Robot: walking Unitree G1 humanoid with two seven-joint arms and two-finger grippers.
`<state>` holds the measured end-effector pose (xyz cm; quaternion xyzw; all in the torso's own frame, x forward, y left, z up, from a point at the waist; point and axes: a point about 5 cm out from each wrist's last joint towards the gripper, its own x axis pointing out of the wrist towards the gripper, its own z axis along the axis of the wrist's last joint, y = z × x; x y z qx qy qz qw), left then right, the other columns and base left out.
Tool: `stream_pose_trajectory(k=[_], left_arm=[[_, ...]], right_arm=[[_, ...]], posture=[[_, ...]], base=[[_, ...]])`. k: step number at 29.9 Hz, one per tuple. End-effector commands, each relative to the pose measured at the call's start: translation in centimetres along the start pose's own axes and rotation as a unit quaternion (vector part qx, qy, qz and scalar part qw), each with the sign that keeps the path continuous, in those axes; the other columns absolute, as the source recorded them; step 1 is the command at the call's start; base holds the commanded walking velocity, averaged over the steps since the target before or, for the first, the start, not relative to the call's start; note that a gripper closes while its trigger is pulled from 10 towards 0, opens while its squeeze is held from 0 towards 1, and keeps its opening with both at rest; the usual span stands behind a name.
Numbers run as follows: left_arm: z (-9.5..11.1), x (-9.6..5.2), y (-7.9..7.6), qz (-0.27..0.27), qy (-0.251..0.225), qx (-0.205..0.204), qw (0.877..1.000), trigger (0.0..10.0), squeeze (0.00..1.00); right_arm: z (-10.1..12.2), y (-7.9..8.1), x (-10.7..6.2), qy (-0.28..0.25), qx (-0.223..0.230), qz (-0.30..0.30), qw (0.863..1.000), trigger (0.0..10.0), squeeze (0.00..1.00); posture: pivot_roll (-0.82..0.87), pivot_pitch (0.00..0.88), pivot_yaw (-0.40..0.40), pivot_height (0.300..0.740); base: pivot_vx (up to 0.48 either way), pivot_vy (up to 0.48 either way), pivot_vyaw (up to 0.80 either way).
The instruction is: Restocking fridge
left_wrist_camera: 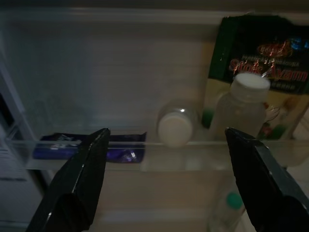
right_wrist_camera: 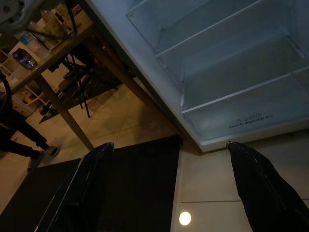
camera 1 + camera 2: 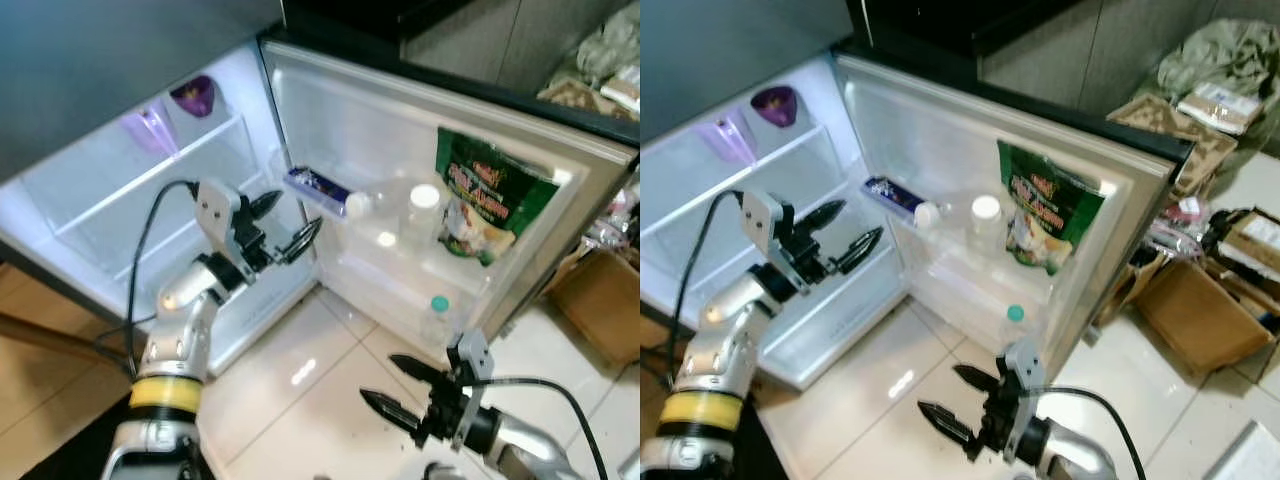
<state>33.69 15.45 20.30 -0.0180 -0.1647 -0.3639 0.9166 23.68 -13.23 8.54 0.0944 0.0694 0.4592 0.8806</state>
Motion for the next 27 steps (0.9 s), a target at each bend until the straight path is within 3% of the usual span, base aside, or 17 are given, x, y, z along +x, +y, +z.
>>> stream_pose_trajectory(k=[1, 5, 16, 27], left_arm=[[-0.8, -0.5, -0.4, 0.001, 0.011, -0.012, 1.0, 10.0, 0.0], [-1.9, -0.4, -0.8, 0.005, 0.02, -0.029, 0.999, 10.0, 0.0], [-3.4, 0.9, -0.6, 0.013, 0.055, -0.009, 0.998, 10.0, 0.0], [-4.0, 2.9, -1.7, -0.039, 0.057, -0.021, 0.997, 10.0, 0.0]], right_arm=[[-0.6, 0.3, -0.1, 0.005, 0.013, 0.001, 1.0, 10.0, 0.0], [-0.6, 0.3, -0.1, 0.003, 0.014, 0.0, 1.0, 10.0, 0.0], [-0.6, 0.4, -0.1, 0.001, 0.013, -0.002, 1.0, 10.0, 0.0], [-0.2, -0.1, -0.1, -0.008, 0.004, -0.032, 0.999, 10.0, 0.0]], posture=[[-0.11, 0.269, 0.125, 0.74], [-0.11, 0.269, 0.125, 0.74], [-0.12, 0.272, 0.124, 0.74], [-0.13, 0.28, 0.125, 0.74]], base=[[0.0, 0.0, 0.0], [0.0, 0.0, 0.0], [0.0, 0.0, 0.0], [0.0, 0.0, 0.0]])
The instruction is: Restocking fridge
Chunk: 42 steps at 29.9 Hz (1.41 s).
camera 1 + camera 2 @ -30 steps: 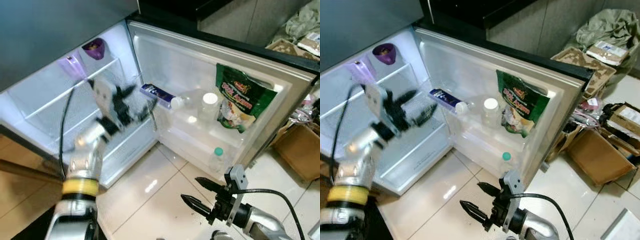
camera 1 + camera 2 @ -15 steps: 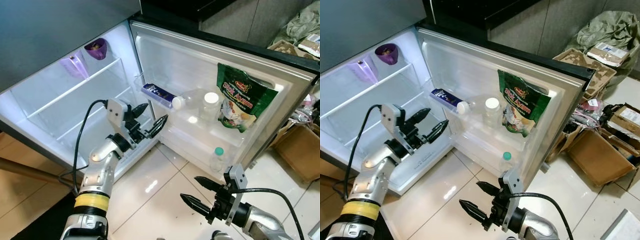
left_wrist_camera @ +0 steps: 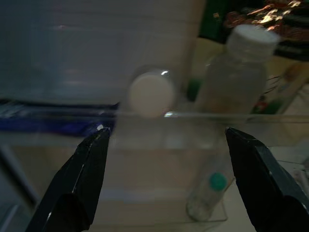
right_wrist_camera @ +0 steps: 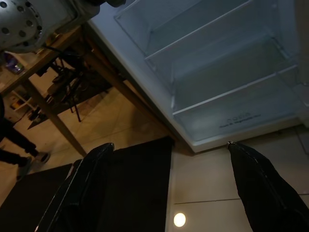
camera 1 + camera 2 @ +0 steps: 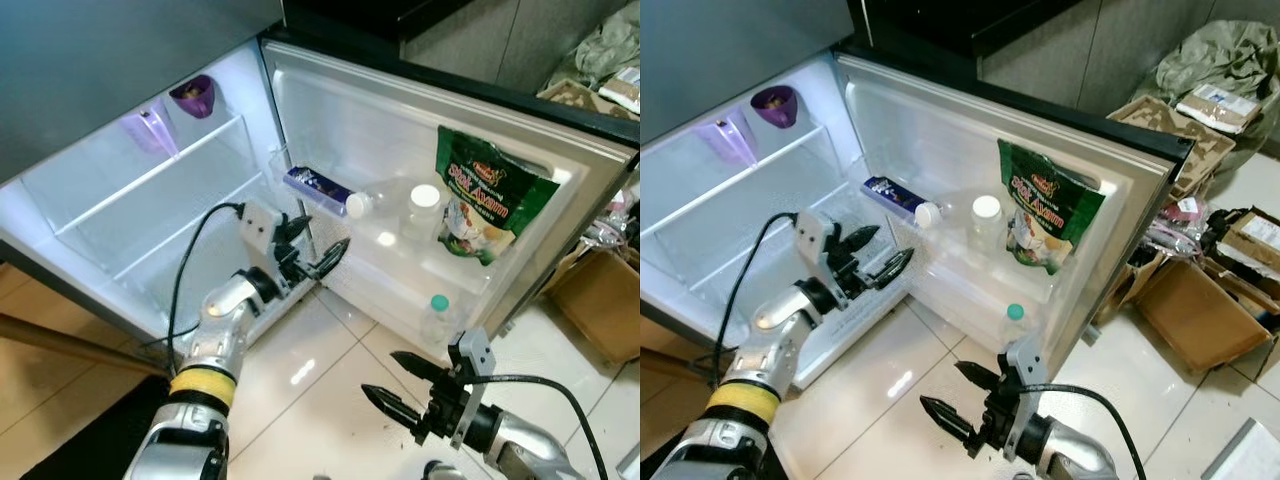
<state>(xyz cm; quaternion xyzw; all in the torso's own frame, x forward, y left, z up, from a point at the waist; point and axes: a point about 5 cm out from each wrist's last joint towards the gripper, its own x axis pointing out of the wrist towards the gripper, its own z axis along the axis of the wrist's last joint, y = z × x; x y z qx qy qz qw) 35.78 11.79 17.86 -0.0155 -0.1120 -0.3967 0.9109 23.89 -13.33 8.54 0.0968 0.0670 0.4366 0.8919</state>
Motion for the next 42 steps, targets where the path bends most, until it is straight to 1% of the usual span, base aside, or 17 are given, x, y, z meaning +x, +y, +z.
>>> stream_pose_trajectory(k=[1, 5, 8, 13, 16, 18, 24, 27, 32, 36, 42], left_arm=[[-0.5, 0.0, -0.2, -0.01, 0.008, 0.003, 1.0, 10.0, 0.0], [-0.2, 0.6, -0.3, -0.019, 0.006, 0.009, 1.0, 10.0, 0.0], [0.3, 1.1, -0.1, -0.022, 0.002, 0.02, 1.0, 10.0, 0.0], [0.7, 1.4, 0.1, -0.02, -0.003, 0.026, 0.999, 10.0, 0.0], [0.4, 1.0, 0.7, -0.005, 0.011, 0.035, 0.999, 10.0, 0.0], [0.3, 1.0, 0.8, -0.002, 0.013, 0.036, 0.999, 10.0, 0.0], [0.3, 0.0, 2.5, 0.038, 0.021, 0.033, 0.999, 10.0, 0.0], [0.5, -0.1, 3.0, 0.046, 0.016, 0.024, 0.999, 10.0, 0.0], [0.7, 0.2, 3.0, 0.042, 0.009, 0.021, 0.999, 10.0, 0.0], [0.8, 1.1, 2.2, 0.004, 0.0, 0.0, 1.0, 10.0, 0.0], [0.4, 1.7, 1.4, -0.022, 0.008, 0.001, 1.0, 10.0, 0.0]], right_arm=[[-0.3, 0.0, -0.2, -0.002, 0.002, -0.011, 1.0, 10.0, 0.0], [0.0, -0.5, -0.2, -0.009, -0.002, -0.03, 0.999, 10.0, 0.0], [0.1, -0.5, -0.2, -0.011, -0.004, -0.034, 0.999, 10.0, 0.0], [0.1, -0.8, -0.1, -0.015, -0.006, -0.05, 0.999, 10.0, 0.0], [0.2, -0.7, 0.0, -0.015, -0.01, -0.05, 0.999, 10.0, 0.0], [0.2, -0.7, 0.0, -0.015, -0.01, -0.051, 0.999, 10.0, 0.0], [0.2, -0.2, 0.1, -0.019, -0.009, -0.047, 0.999, 10.0, 0.0], [0.2, 0.1, -0.1, -0.02, -0.007, -0.045, 0.999, 10.0, 0.0], [0.2, 0.3, -0.4, -0.02, -0.007, -0.045, 0.999, 10.0, 0.0], [0.3, 0.6, -1.0, -0.019, -0.008, -0.05, 0.999, 10.0, 0.0], [0.2, 1.1, -1.3, -0.019, -0.005, -0.053, 0.998, 10.0, 0.0]], posture=[[-0.13, 0.28, 0.125, 0.74], [-0.14, 0.282, 0.128, 0.74], [-0.14, 0.284, 0.131, 0.74], [-0.14, 0.284, 0.131, 0.74], [-0.14, 0.285, 0.132, 0.74], [-0.14, 0.285, 0.132, 0.74], [-0.15, 0.301, 0.136, 0.74], [-0.16, 0.312, 0.137, 0.74], [-0.17, 0.319, 0.138, 0.74], [-0.18, 0.34, 0.141, 0.74], [-0.18, 0.356, 0.148, 0.74]], base=[[0.0, 0.0, 0.0], [0.0, 0.0, 0.0], [0.0, 0.0, 0.0], [0.0, 0.0, 0.0], [0.0, 0.0, 0.0], [0.0, 0.0, 0.0], [0.0, 0.0, 0.0], [0.0, 0.0, 0.0], [0.0, 0.0, 0.0], [0.0, 0.0, 0.0], [0.0, 0.0, 0.0]])
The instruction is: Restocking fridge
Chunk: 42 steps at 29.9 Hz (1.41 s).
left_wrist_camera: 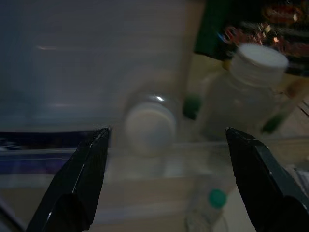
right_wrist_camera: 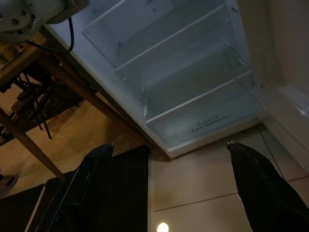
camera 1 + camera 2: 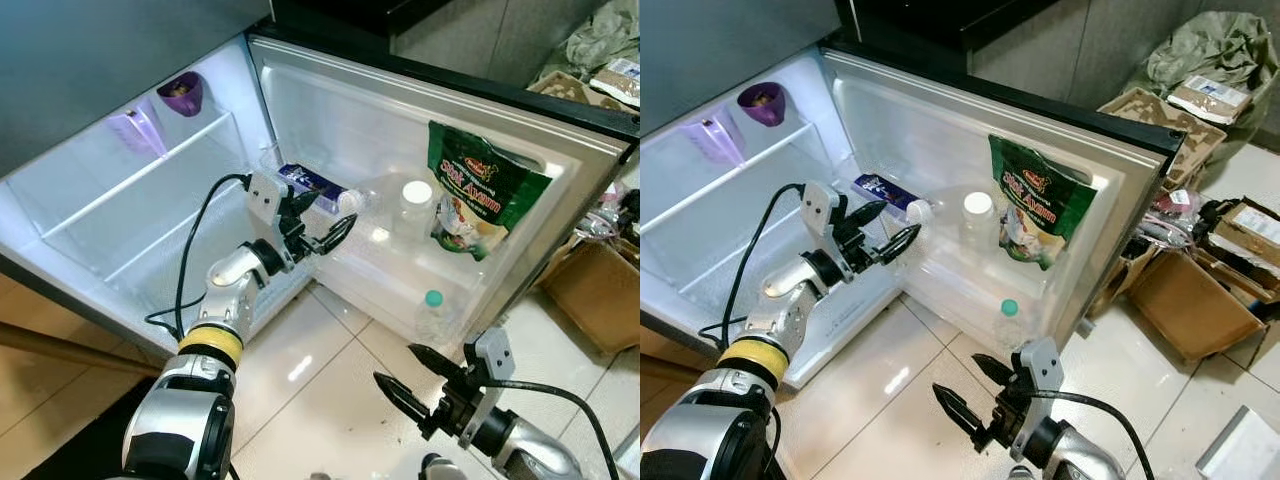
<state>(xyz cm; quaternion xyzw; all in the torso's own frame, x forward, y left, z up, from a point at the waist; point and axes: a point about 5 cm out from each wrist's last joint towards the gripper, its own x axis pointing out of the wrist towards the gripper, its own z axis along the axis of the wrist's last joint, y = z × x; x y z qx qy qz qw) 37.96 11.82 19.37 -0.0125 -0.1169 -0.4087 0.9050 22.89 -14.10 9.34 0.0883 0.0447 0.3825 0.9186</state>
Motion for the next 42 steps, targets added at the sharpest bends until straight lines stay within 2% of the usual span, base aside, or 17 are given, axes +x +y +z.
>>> stream_pose_trajectory(k=[1, 7, 15, 16, 17, 27, 42], left_arm=[[-0.6, 0.0, -0.4, -0.01, 0.012, -0.001, 1.0, 10.0, 0.0], [-0.4, 0.2, -0.2, -0.011, 0.013, 0.004, 1.0, 10.0, 0.0], [0.1, 0.2, 0.5, 0.013, 0.01, 0.013, 1.0, 10.0, 0.0], [0.1, 0.2, 0.5, 0.015, 0.009, 0.012, 1.0, 4.4, 0.0], [0.0, 0.2, 0.5, 0.016, 0.009, 0.01, 1.0, 0.0, 0.0], [0.0, 0.4, 0.5, 0.018, 0.006, 0.006, 1.0, 0.0, 0.0], [1.3, 0.9, 0.8, 0.022, -0.022, 0.008, 0.999, 0.0, 0.0]], right_arm=[[-0.4, 0.7, -0.2, 0.005, 0.013, 0.005, 1.0, 10.0, 0.0], [-0.3, 1.0, -0.4, 0.006, 0.015, 0.002, 1.0, 10.0, 0.0], [-0.3, 1.2, -0.5, 0.006, 0.019, 0.0, 1.0, 10.0, 0.0], [-0.2, 1.2, -0.6, 0.006, 0.019, -0.001, 1.0, 10.0, 0.0], [-0.2, 1.2, -0.6, 0.005, 0.019, -0.001, 1.0, 10.0, 0.0], [0.0, 1.4, -0.7, 0.004, 0.019, -0.002, 1.0, 10.0, 0.0], [0.1, 1.4, -0.4, 0.001, 0.019, 0.001, 1.0, 10.0, 0.0]], posture=[[-0.18, 0.364, 0.149, 0.74], [-0.19, 0.372, 0.152, 0.74], [-0.19, 0.376, 0.153, 0.74], [-0.19, 0.376, 0.153, 0.74], [-0.19, 0.376, 0.153, 0.74], [-0.19, 0.379, 0.157, 0.74], [-0.19, 0.369, 0.157, 0.74]], base=[[0.0, 0.0, 0.0], [0.0, 0.0, 0.0], [0.0, 0.0, 0.0], [0.0, 0.0, 0.0], [0.0, 0.0, 0.0], [0.0, 0.0, 0.0], [0.0, 0.0, 0.0]])
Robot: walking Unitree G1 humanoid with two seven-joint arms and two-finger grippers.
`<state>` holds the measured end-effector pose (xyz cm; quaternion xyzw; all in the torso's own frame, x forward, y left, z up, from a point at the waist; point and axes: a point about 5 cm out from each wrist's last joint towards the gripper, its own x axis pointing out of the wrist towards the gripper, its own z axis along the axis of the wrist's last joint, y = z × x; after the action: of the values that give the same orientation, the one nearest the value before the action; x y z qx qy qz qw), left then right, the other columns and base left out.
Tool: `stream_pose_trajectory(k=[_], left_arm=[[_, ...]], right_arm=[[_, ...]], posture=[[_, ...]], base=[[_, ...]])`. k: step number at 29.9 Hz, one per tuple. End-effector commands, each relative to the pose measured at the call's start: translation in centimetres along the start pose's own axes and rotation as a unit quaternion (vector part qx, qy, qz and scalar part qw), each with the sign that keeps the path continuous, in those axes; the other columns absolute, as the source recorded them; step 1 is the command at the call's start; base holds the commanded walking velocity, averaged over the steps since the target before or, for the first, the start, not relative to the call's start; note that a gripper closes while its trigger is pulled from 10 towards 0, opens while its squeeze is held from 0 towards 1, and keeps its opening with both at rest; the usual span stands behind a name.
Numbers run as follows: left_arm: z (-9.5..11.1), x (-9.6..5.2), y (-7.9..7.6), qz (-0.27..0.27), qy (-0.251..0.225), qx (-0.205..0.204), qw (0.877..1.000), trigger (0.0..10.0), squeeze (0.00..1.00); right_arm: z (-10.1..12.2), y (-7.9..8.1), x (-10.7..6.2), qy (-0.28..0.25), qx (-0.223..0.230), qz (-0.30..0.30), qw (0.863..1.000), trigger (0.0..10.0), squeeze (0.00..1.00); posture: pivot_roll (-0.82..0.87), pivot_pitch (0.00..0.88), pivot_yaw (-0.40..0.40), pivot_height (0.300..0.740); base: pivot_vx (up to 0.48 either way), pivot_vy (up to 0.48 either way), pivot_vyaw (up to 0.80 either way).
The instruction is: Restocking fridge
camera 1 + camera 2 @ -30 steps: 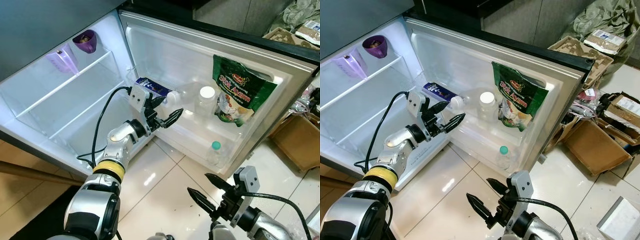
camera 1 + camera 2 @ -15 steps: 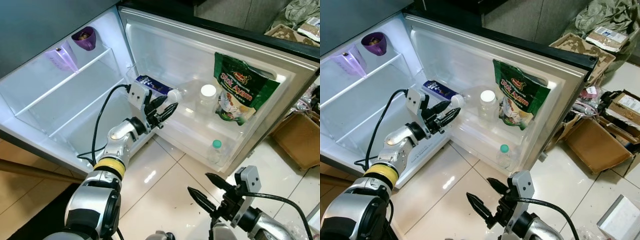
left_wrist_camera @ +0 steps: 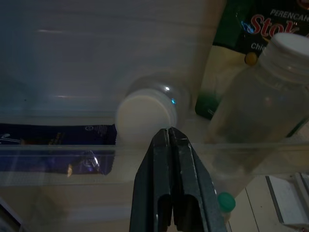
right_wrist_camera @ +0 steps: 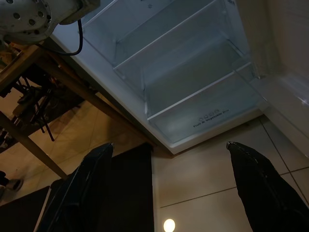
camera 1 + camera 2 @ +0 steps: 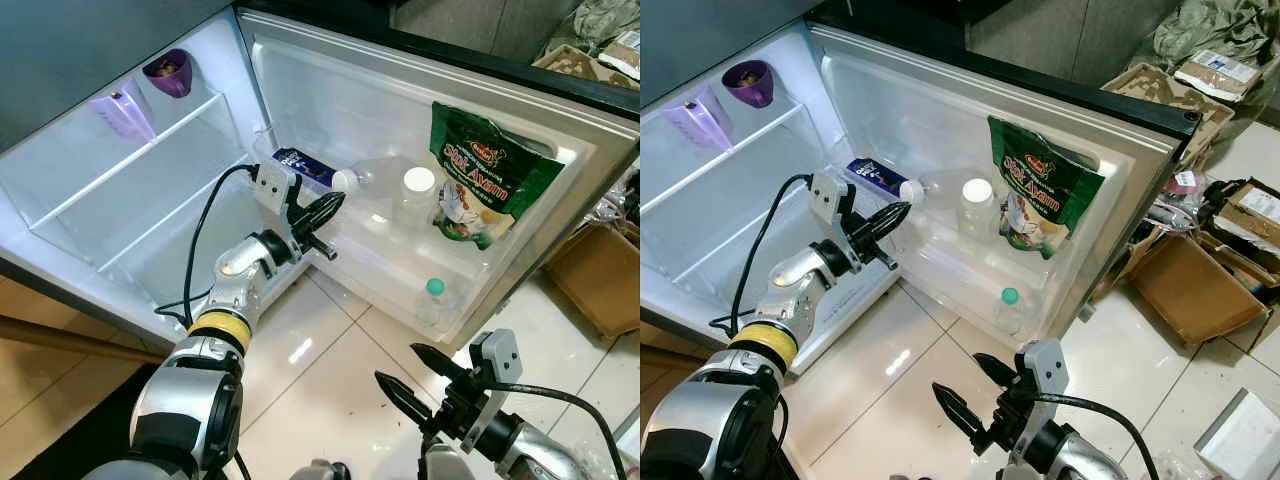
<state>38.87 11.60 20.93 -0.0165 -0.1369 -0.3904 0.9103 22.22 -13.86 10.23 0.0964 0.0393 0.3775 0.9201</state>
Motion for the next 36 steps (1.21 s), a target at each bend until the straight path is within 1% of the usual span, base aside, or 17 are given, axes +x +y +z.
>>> stream_pose_trajectory(k=[1, 3, 4, 7, 8, 9, 10, 11, 12, 16, 17, 18, 19, 24, 28, 33, 36], left_arm=[[0.4, 0.0, 0.1, 0.002, -0.013, 0.003, 1.0, 0.0, 0.0], [1.3, 0.5, 0.0, -0.003, -0.033, 0.004, 0.999, 0.3, 0.0], [2.0, 1.0, -0.1, -0.01, -0.049, 0.001, 0.999, 1.1, 0.0], [2.3, 1.1, -0.1, -0.014, -0.056, -0.001, 0.998, 1.1, 0.0], [2.6, 1.3, -0.3, -0.023, -0.063, -0.005, 0.998, 2.9, 0.0], [2.8, 1.5, -0.4, -0.03, -0.069, -0.008, 0.997, 2.9, 0.0], [3.4, 1.9, -0.9, -0.061, -0.077, -0.011, 0.995, 6.4, 0.0], [3.4, 1.9, -0.9, -0.061, -0.077, -0.011, 0.995, 6.4, 0.0], [3.7, 2.1, -1.2, -0.076, -0.077, -0.005, 0.994, 10.0, 0.0], [3.6, 2.1, -1.0, -0.064, -0.065, 0.005, 0.996, 10.0, 0.0], [3.1, 1.8, -0.6, -0.045, -0.048, 0.01, 0.998, 10.0, 0.64], [2.7, 1.6, -0.4, -0.032, -0.035, 0.014, 0.999, 10.0, 0.64], [2.3, 1.3, 0.0, -0.012, -0.023, 0.016, 1.0, 10.0, 1.0], [1.6, 0.2, 0.8, 0.028, -0.024, -0.009, 0.999, 10.0, 1.0], [1.1, -3.2, 2.2, 0.09, -0.072, -0.06, 0.992, 10.0, 1.0], [2.6, -7.0, 3.6, 0.153, -0.123, -0.066, 0.978, 10.0, 1.0], [3.0, -7.8, 3.9, 0.168, -0.132, -0.069, 0.974, 10.0, 1.0]], right_arm=[[-0.6, 0.6, -0.1, 0.009, 0.014, 0.005, 1.0, 10.0, 0.0], [-0.6, 0.5, 0.0, 0.009, 0.014, 0.005, 1.0, 10.0, 0.0], [-0.6, 0.5, 0.0, 0.008, 0.014, 0.006, 1.0, 10.0, 0.0], [-0.6, 0.5, 0.0, 0.008, 0.014, 0.006, 1.0, 10.0, 0.0], [-0.6, 0.5, 0.1, 0.007, 0.014, 0.006, 1.0, 10.0, 0.0], [-0.6, 0.5, 0.2, 0.007, 0.014, 0.006, 1.0, 10.0, 0.0], [-0.6, 0.5, 0.2, 0.006, 0.014, 0.007, 1.0, 10.0, 0.0], [-0.6, 0.5, 0.2, 0.006, 0.014, 0.007, 1.0, 10.0, 0.0], [-0.6, 0.5, 0.3, 0.006, 0.014, 0.007, 1.0, 10.0, 0.0], [-0.6, 0.5, 0.3, 0.005, 0.014, 0.006, 1.0, 10.0, 0.0], [-0.6, 0.5, 0.3, 0.006, 0.014, 0.006, 1.0, 10.0, 0.0], [-0.6, 0.5, 0.4, 0.006, 0.014, 0.006, 1.0, 10.0, 0.0], [-0.6, 0.5, 0.4, 0.006, 0.014, 0.007, 1.0, 10.0, 0.0], [-0.6, 0.5, 0.4, 0.006, 0.015, 0.007, 1.0, 10.0, 0.0], [-0.9, 0.3, 0.6, 0.009, 0.016, 0.01, 1.0, 10.0, 0.0], [-0.9, 0.1, 0.9, 0.008, 0.019, 0.024, 1.0, 10.0, 0.0], [-1.0, 0.0, 1.0, 0.01, 0.021, 0.032, 0.999, 10.0, 0.0]], posture=[[-0.19, 0.369, 0.157, 0.74], [-0.19, 0.366, 0.158, 0.74], [-0.19, 0.366, 0.158, 0.74], [-0.19, 0.366, 0.158, 0.74], [-0.19, 0.363, 0.16, 0.74], [-0.19, 0.363, 0.16, 0.74], [-0.18, 0.361, 0.161, 0.74], [-0.18, 0.361, 0.161, 0.74], [-0.18, 0.36, 0.163, 0.74], [-0.18, 0.36, 0.163, 0.74], [-0.18, 0.359, 0.166, 0.74], [-0.18, 0.359, 0.166, 0.74], [-0.18, 0.359, 0.169, 0.74], [-0.17, 0.354, 0.173, 0.74], [-0.16, 0.331, 0.177, 0.74], [-0.14, 0.305, 0.176, 0.74], [-0.14, 0.302, 0.175, 0.74]], base=[[0.0, 0.0, 0.0], [0.0, 0.0, 0.0], [0.0, 0.0, 0.0], [0.0, 0.0, 0.0], [0.0, 0.0, 0.0], [0.0, 0.0, 0.0], [0.0, 0.0, 0.0], [0.0, 0.0, 0.0], [0.0, 0.0, 0.0], [0.0, 0.0, 0.0], [0.0, 0.0, 0.0], [0.0, 0.0, 0.0], [0.0, 0.0, 0.0], [0.0, 0.0, 0.0], [0.0, 0.0, 0.0], [0.0, 0.0, 0.0], [0.0, 0.0, 0.0]])
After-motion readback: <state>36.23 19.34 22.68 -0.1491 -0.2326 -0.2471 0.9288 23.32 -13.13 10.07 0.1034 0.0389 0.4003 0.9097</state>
